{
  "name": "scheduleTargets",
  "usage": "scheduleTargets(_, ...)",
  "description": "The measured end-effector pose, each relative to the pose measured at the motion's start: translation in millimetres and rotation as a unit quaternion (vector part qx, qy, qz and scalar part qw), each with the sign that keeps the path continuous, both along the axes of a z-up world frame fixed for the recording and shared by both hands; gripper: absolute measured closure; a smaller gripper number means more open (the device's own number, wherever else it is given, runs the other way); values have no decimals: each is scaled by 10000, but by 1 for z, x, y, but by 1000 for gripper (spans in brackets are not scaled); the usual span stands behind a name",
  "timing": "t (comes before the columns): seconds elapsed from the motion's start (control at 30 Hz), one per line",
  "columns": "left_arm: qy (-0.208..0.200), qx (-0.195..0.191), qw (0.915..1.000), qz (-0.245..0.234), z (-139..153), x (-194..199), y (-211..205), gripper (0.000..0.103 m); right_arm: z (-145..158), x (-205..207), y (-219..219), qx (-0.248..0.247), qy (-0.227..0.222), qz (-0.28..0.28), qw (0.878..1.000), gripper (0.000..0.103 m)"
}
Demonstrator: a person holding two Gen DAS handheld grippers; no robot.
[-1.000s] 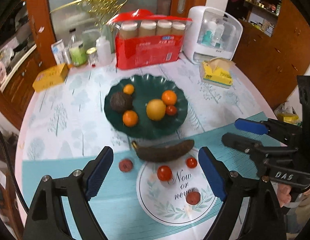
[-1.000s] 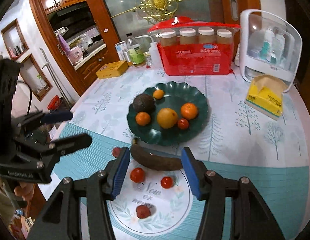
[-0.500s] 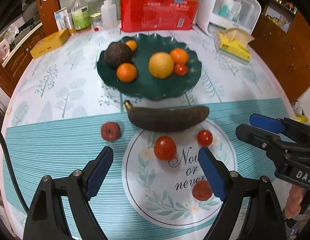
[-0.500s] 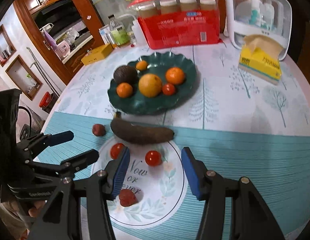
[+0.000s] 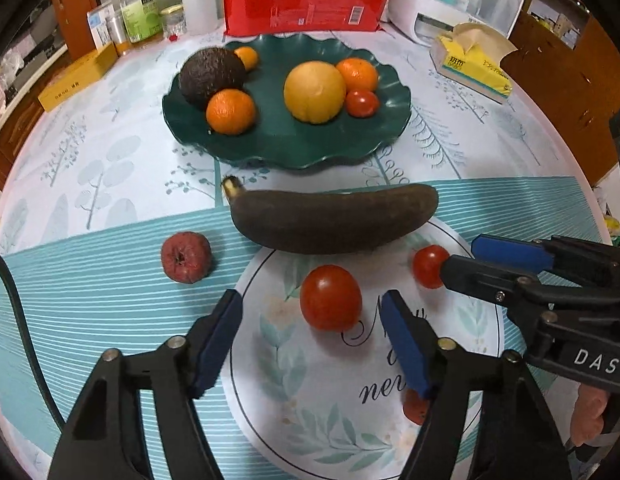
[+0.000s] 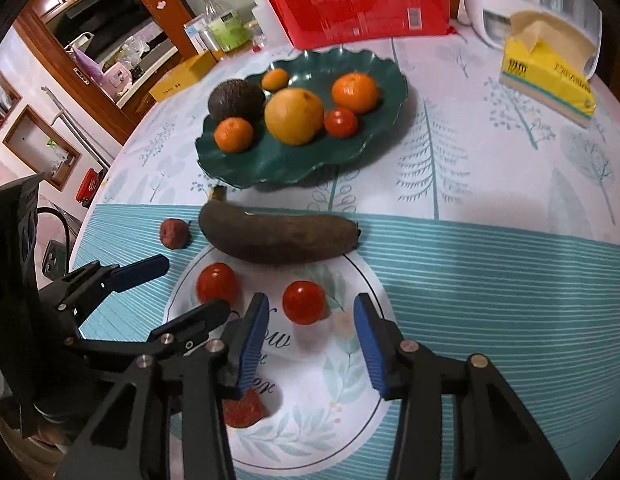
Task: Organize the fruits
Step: 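Grasp a cherry tomato with the left tool while the right tool grasps another tomato, then carry both tomatoes to the green plate and open both tools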
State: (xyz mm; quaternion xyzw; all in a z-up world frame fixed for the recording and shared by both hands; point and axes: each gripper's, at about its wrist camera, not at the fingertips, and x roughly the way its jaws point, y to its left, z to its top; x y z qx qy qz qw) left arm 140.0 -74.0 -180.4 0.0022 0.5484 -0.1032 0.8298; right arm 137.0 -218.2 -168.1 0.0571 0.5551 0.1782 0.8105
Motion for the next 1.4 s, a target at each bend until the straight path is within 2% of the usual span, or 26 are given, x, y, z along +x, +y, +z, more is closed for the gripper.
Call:
scheduleTargets(0.23, 155, -177, 9997, 59, -13, 6, 5, 51, -10, 4, 6, 2, 71, 122, 9999, 61)
scheduleTargets(0.5, 68, -300, 9995, 41, -13, 5, 6, 72, -18, 5, 14, -130, 46, 284, 9995, 67)
scheduleTargets(0.7, 11, -253, 9997, 73, -12, 2, 5, 73, -18, 3, 21, -342, -109, 465, 9983, 76)
scheduleTargets(0.93, 55, -276, 9996, 80, -11, -5, 7, 73, -18, -6, 29, -692, -366, 716, 9944, 76)
scheduleTargets(1.1, 75, -316, 9994, 88, -6, -11, 8, 73, -17, -10, 30, -692, -347, 787, 9939, 77)
scheduleTargets(1.3, 25, -366, 9993, 26, 19, -16, 9, 73, -2, -13, 30, -616, -443, 846, 9935, 77)
scheduleTargets(1.4, -36, -152, 9999, 8, 37, -11, 10, 73, 16, -10, 31, -673, -632, 922, 9915, 77)
